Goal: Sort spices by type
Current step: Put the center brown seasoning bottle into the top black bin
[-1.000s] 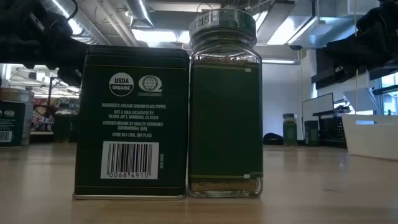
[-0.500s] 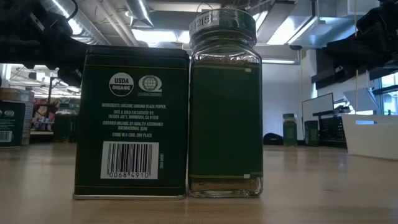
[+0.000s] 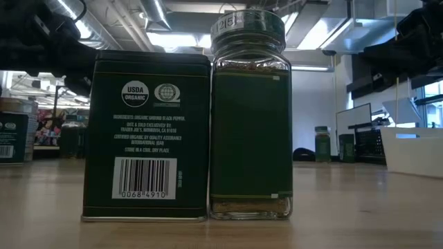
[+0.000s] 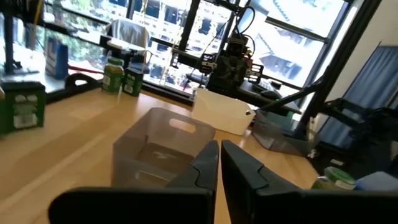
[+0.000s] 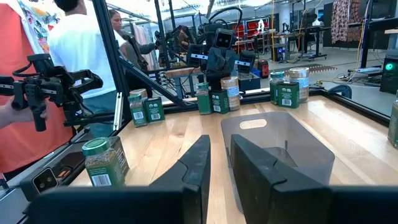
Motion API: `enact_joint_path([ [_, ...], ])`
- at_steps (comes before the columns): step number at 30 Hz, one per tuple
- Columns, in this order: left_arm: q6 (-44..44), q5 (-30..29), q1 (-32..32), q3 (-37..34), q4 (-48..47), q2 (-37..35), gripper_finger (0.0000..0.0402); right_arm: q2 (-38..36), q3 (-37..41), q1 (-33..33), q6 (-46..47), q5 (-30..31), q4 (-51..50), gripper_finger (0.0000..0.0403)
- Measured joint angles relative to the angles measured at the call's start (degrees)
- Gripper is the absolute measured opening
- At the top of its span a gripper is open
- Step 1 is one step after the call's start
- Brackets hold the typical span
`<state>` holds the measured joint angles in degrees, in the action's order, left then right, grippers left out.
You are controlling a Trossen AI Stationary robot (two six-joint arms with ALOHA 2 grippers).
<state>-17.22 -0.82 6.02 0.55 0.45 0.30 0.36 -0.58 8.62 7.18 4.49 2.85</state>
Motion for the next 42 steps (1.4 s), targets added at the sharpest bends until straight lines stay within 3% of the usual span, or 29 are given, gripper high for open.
enact_joint_path([
  [9,1.1,-0.4,0.0,0.0,3.3,0.0,0.0015,0.0,0.0,0.0,-0.1,0.6,0.1,0.0065],
  [17,7.7,-1.4,0.0,0.0,14.1,0.0,0.0015,0.0,0.0,0.0,-0.4,14.0,4.7,0.0065],
  [24,12.0,-1.4,0.0,0.0,15.7,2.7,0.0015,0.0,0.0,0.0,-1.5,15.3,5.2,0.0065],
  [31,14.6,-1.0,0.0,4.7,15.6,11.9,0.0015,0.0,0.0,0.0,-1.5,15.3,4.8,0.0065],
  [42,16.3,4.6,-1.7,18.1,14.1,34.5,0.0015,2.9,0.0,0.0,-1.9,15.5,6.4,0.0065],
])
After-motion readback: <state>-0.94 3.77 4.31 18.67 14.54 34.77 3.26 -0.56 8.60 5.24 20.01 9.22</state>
